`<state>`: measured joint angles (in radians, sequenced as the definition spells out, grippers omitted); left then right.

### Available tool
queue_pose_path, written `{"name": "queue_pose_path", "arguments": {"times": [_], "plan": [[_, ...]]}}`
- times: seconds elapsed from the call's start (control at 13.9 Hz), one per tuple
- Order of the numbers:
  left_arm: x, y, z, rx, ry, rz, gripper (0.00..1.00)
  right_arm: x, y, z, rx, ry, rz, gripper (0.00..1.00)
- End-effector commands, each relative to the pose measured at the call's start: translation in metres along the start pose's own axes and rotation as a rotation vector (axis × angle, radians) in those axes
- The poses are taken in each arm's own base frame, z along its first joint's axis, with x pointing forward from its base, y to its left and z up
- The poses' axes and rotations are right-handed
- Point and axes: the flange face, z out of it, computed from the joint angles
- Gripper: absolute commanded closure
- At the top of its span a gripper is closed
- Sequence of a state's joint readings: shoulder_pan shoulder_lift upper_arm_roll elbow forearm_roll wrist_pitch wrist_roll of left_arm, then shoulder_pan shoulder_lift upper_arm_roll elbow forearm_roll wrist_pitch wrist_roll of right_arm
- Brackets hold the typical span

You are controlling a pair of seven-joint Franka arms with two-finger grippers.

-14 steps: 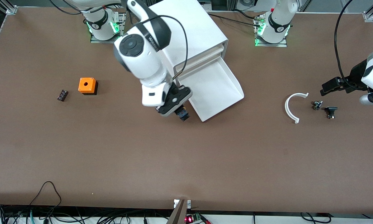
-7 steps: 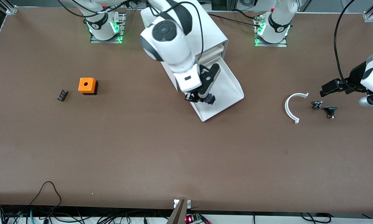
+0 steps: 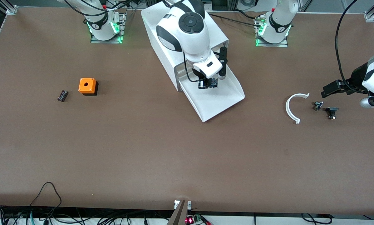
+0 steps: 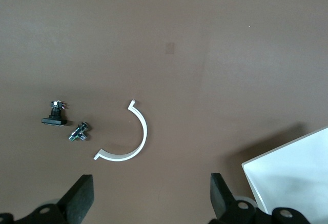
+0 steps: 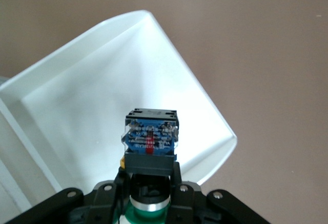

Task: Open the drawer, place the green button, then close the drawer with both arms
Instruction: 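Lower the button into the drawer and open the right gripper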

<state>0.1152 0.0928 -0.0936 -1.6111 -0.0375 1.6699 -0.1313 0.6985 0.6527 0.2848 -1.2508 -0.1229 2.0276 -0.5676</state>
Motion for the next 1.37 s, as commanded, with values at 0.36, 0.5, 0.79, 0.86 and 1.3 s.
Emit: {"name": "queue_pose_path", "arguments": {"times": [0.36, 0.5, 0.79, 0.86, 1.3], "plan": [[0.004, -0.002, -0.007, 0.029, 0.0, -0.004, 0.0, 0.015, -0.005, 0.058, -0.009, -0.061, -0.247, 0.72], [0.004, -0.001, -0.006, 0.029, -0.002, -0.002, 0.0, 0.018, -0.01, 0.068, -0.009, -0.063, -0.289, 0.72], [0.004, -0.001, -0.006, 0.031, -0.002, -0.002, 0.0, 0.026, -0.022, 0.088, -0.007, -0.065, -0.341, 0.72], [0.004, -0.001, -0.006, 0.029, -0.002, -0.002, 0.0, 0.025, -0.022, 0.096, 0.001, -0.071, -0.339, 0.72], [0.004, -0.001, -0.006, 0.029, -0.002, -0.004, 0.0, 0.029, -0.05, 0.134, 0.034, -0.126, -0.393, 0.69]]}}
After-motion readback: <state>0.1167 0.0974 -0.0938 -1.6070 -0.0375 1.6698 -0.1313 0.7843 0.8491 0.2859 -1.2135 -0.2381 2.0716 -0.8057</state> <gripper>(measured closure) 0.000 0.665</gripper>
